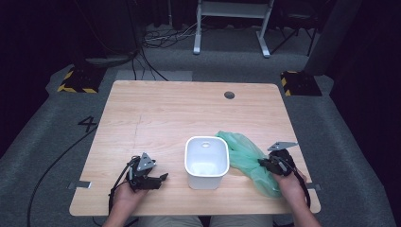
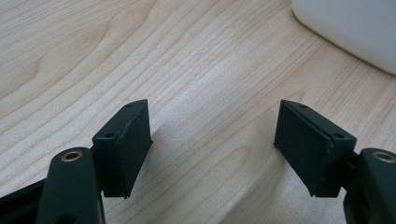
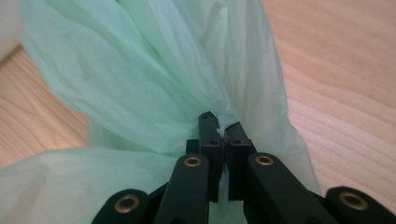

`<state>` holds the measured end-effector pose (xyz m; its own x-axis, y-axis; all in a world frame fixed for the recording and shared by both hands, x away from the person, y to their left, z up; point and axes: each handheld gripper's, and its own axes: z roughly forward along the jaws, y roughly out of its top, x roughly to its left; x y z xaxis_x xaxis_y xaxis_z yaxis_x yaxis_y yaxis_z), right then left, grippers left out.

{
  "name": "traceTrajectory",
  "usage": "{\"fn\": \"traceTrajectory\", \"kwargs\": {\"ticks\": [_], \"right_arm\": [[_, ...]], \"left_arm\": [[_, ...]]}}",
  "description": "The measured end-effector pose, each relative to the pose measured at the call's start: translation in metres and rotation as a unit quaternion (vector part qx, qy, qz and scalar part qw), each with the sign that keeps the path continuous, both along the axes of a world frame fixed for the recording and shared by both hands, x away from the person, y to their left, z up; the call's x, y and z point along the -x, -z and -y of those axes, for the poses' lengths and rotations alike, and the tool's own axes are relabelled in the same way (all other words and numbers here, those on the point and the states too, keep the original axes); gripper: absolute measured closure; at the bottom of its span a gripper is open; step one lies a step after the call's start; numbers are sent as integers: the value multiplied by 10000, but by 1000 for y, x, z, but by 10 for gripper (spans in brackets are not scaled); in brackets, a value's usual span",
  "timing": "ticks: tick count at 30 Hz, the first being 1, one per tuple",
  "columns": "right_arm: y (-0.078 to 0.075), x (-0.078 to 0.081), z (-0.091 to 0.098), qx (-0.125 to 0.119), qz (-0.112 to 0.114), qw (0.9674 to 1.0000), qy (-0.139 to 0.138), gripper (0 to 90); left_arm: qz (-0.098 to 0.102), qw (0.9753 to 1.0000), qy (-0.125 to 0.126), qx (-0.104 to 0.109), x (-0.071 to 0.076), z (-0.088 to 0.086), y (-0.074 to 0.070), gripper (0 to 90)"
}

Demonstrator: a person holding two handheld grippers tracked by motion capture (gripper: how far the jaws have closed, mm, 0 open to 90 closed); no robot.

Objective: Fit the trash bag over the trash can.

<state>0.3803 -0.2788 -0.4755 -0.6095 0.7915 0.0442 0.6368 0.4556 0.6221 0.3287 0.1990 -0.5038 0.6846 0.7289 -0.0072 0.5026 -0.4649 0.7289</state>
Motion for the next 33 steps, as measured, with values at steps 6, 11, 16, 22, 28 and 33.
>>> {"fn": "traceTrajectory", "kwargs": {"ticks": [6,11,16,22,28,33], "right_arm": [[-19,8,6,-381,368,9986,-7,896],[-34,15,8,-679,589,9959,-48,896],[-47,21,11,-911,807,9925,-86,896],[-61,27,13,-1198,1055,9871,-149,896],[-73,32,13,-1444,1306,9805,-257,896],[-82,35,13,-1549,1472,9764,-303,896]], "left_arm": [[-2,10000,2,3,0,0,0,271],[-15,10000,-11,12,-1,0,0,270],[-17,10000,-9,9,-1,0,0,270],[-15,10000,-10,12,-1,0,0,270],[-15,10000,-9,12,-1,0,0,269],[-16,10000,-8,14,-1,0,0,269]]}}
